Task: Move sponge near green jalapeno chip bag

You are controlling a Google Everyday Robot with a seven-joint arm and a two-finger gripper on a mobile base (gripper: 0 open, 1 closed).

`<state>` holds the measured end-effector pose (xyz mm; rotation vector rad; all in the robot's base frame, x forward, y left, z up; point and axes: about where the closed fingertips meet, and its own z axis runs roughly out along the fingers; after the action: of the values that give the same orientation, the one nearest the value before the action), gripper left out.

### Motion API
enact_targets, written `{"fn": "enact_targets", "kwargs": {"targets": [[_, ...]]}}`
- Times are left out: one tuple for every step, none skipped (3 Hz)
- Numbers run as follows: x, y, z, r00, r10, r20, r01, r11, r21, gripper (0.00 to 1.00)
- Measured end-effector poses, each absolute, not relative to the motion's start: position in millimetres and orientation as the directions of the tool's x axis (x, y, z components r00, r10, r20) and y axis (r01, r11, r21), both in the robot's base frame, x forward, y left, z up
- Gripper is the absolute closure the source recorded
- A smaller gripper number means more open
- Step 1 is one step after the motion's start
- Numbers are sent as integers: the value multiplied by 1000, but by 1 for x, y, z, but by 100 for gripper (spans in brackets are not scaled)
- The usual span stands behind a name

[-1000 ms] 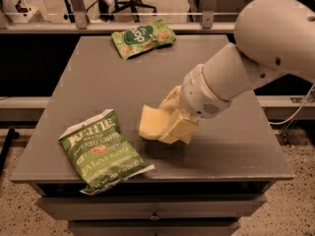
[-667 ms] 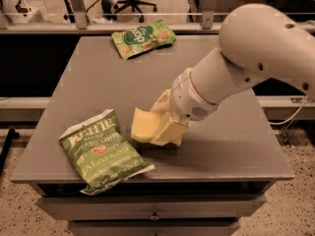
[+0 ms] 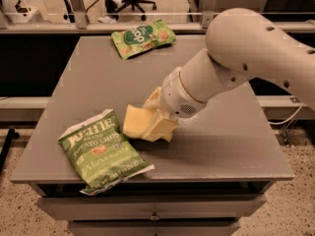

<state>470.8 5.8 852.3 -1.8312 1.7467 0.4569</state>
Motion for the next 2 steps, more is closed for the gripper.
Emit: {"fn": "enact_targets", "kwargs": {"targets": [[472, 8, 852, 96, -794, -600, -987, 4, -162, 14], [474, 7, 851, 98, -797, -596, -987, 1, -164, 0]]}}
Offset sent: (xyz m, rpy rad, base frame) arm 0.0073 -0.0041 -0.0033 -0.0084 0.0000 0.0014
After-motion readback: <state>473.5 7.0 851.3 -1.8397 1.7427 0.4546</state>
